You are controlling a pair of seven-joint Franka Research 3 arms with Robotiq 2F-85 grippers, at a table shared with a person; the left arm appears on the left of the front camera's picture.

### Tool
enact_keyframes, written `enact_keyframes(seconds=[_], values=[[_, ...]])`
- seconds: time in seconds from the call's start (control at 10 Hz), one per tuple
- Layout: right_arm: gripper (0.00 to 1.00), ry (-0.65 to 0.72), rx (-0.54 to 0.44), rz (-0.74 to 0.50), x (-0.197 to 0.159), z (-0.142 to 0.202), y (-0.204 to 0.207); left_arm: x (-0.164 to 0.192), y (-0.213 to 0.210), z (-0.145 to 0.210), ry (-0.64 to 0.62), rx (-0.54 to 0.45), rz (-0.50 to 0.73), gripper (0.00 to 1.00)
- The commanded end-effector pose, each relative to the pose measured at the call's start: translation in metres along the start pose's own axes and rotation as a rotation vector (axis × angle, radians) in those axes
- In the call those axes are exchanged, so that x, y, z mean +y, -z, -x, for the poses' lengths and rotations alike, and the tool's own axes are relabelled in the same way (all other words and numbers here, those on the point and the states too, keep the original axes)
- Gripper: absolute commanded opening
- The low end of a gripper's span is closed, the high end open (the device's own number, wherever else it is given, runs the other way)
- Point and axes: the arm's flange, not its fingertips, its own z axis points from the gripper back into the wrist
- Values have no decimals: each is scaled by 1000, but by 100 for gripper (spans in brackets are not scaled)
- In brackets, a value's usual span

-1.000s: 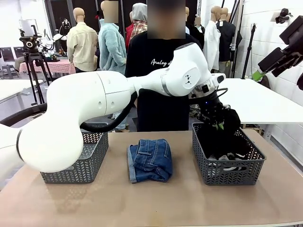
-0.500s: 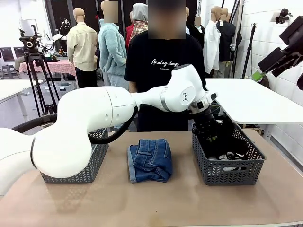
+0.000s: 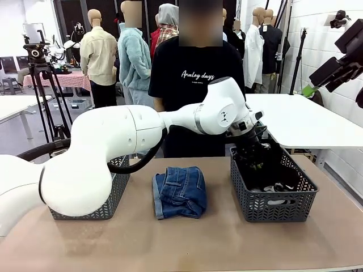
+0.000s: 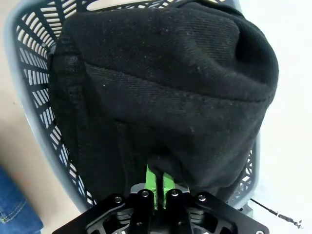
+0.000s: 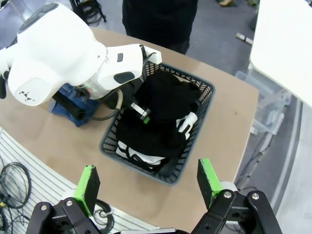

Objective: Sort the tops and bottoms.
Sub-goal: Sort the clothes according to human instructions.

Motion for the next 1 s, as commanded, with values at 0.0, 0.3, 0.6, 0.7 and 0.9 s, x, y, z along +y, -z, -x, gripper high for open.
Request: enact_keyframes(seconds=[0.0,0.3,0.6,0.7,0.9], values=[[100,-6,1,-1,-1,1,0,-17,-4,-14,0,-9,-34,0],[100,-6,1,-1,-1,1,0,-33,-34,-14,26,-90,-39,37],[100,-6,1,-1,-1,1,0,-34,-44,-14,23,-127,-78,93],[100,-6,1,-1,-1,1,0,-35,-49,-13,16,-151,-77,100],[100,-6,1,-1,-1,1,0,-38,-56,-13,20,-163,-54,100]])
